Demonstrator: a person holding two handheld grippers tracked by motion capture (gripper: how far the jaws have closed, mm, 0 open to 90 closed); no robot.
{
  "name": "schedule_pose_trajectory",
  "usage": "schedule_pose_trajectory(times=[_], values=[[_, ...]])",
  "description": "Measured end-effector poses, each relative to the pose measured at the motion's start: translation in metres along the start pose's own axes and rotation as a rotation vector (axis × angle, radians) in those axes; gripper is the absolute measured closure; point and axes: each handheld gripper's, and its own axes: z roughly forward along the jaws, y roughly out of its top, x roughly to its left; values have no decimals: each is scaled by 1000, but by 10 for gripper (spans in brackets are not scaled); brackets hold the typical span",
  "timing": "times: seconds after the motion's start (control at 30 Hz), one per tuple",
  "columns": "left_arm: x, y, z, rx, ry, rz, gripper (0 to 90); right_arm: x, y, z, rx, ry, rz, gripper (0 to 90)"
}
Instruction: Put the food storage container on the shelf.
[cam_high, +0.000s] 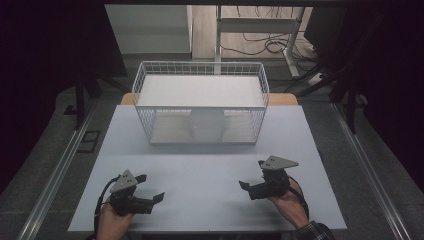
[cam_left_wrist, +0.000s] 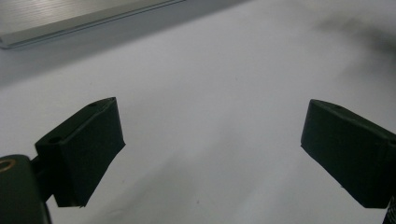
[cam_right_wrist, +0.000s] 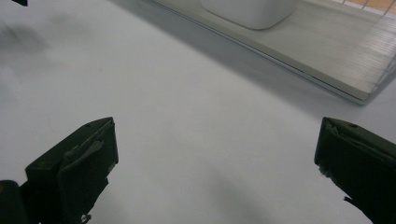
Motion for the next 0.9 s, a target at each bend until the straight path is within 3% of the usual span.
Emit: schedule_pose_trajectory(times=[0.43, 0.9], values=[[5, -7, -12, -5, 29, -19, 56, -10, -13, -22, -8, -49, 29, 0], [11, -17, -31, -26, 67, -67, 59, -24, -34, -51, -19, -127, 83, 0]])
